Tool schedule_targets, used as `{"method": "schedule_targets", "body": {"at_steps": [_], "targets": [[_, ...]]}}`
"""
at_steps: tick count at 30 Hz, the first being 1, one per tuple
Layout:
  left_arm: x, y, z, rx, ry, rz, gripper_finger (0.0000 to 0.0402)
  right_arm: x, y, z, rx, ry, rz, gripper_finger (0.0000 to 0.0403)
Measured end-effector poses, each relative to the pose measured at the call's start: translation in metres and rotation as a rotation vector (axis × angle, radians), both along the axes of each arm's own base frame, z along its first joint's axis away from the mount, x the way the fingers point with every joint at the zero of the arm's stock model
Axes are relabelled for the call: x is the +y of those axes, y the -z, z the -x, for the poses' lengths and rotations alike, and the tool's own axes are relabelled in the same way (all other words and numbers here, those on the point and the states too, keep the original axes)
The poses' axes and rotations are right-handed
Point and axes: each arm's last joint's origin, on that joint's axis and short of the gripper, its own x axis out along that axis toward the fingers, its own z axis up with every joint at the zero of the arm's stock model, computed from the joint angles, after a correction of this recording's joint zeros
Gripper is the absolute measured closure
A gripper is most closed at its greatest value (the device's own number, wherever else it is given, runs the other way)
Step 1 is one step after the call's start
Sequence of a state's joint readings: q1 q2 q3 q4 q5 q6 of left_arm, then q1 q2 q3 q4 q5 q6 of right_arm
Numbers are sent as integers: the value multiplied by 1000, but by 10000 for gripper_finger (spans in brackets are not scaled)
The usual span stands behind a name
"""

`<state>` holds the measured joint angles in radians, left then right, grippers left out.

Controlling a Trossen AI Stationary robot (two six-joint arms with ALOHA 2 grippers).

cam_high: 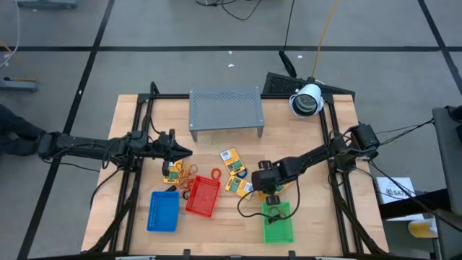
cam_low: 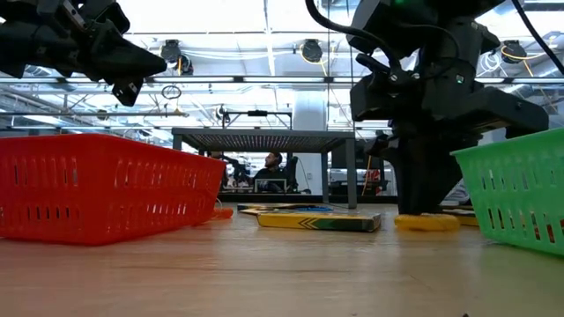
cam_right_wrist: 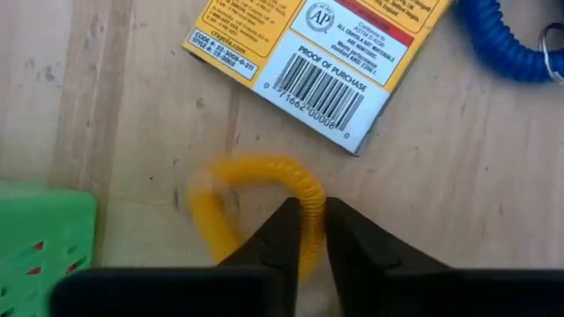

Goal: Pick & Place Office Desk Supplies
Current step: Put the yellow spring keychain into the blue basket

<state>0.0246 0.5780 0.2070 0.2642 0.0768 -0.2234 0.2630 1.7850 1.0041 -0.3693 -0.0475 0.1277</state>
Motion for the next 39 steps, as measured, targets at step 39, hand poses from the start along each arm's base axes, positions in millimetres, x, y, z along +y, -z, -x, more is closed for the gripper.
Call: {"method": "schedule_targets", "body": {"at_steps": [39], "targets": [[-13, -15, -22, -266, 68, -345, 344, -51, -140, -38, -1242, 9, -30, 403]]}}
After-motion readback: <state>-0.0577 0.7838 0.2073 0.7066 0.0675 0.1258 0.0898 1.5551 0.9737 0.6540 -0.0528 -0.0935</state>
